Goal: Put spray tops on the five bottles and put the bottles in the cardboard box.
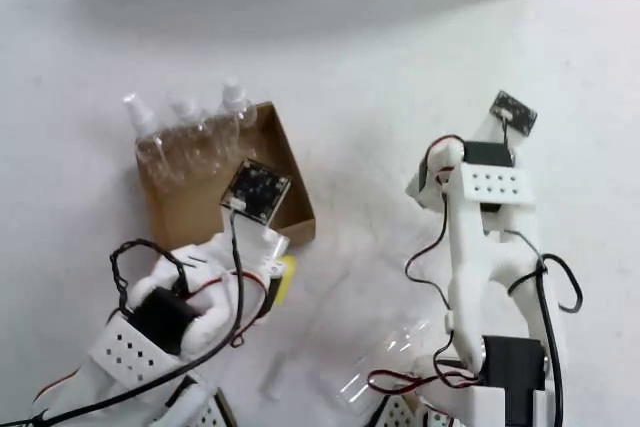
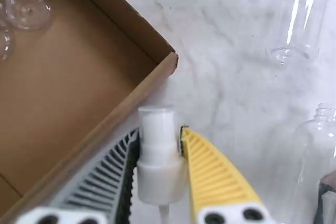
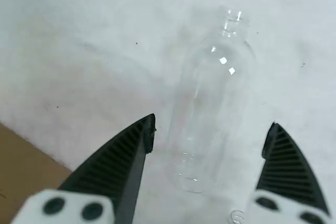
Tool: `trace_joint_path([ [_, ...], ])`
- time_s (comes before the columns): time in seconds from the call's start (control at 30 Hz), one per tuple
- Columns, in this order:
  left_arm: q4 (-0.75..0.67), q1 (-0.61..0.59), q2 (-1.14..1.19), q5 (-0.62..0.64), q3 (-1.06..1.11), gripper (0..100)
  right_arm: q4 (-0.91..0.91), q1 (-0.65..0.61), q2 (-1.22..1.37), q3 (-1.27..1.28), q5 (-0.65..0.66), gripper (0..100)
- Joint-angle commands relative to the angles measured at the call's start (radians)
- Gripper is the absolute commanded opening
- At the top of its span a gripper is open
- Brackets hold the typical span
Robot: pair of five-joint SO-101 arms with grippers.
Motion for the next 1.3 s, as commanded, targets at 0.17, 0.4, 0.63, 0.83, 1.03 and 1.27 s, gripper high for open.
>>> trace_joint_path([
  [0.17,-0.028,-0.010,-0.021,-0.011,0.000,2,-0.157,0.010,0.096,0.006,-0.100,29.0],
  [0.4,-0.031,-0.010,-0.021,-0.008,0.032,2,-0.216,0.038,0.148,-0.009,-0.092,28.6],
  [0.63,-0.031,-0.010,-0.021,-0.003,0.026,2,-0.265,0.067,0.216,-0.012,0.003,19.2],
  [0.83,-0.031,-0.041,-0.021,-0.003,0.023,2,-0.292,0.088,0.266,-0.091,0.101,1.9],
  [1.03,-0.017,-0.197,-0.022,-0.003,-0.052,2,-0.249,0.110,0.179,-0.129,0.275,1.9],
  [1.27,0.098,-0.306,-0.022,-0.006,-0.207,2,-0.093,0.084,-0.165,-0.130,0.361,1.9],
])
